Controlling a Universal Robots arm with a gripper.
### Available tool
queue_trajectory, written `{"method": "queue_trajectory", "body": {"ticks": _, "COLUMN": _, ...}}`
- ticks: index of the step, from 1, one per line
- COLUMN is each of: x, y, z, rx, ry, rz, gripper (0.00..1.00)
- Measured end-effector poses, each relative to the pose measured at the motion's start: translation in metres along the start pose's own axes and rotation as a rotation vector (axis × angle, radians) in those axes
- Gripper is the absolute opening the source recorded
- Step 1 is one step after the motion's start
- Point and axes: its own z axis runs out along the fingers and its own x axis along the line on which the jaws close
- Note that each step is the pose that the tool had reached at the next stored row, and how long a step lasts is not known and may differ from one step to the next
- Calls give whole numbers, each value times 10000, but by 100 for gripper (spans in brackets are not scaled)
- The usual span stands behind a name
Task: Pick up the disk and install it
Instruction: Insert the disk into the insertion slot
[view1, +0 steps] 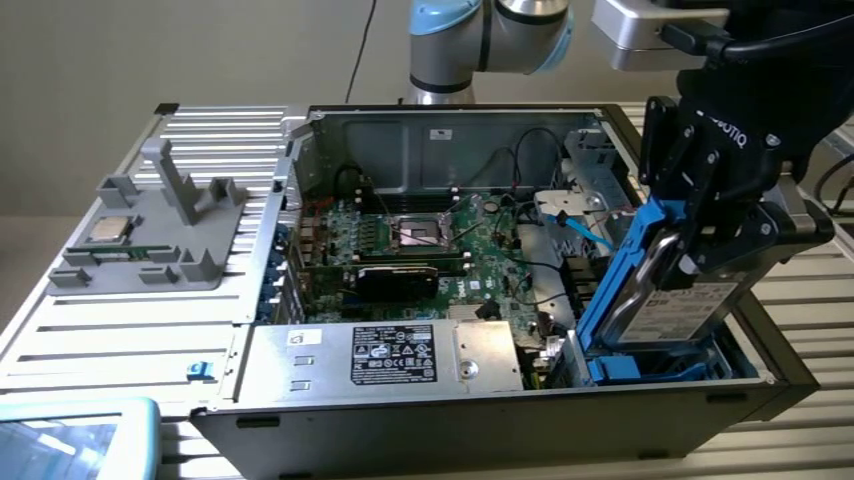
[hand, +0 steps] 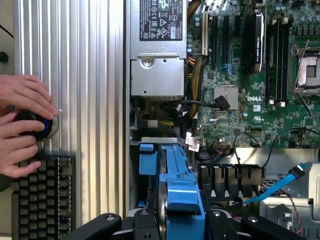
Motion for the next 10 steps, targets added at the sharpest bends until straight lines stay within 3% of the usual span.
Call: {"method": "queue_trajectory", "body": {"ticks": 10, "x": -2, "y": 1, "z": 40, "rx": 17, "ry": -1, "rz": 1, "gripper": 37}}
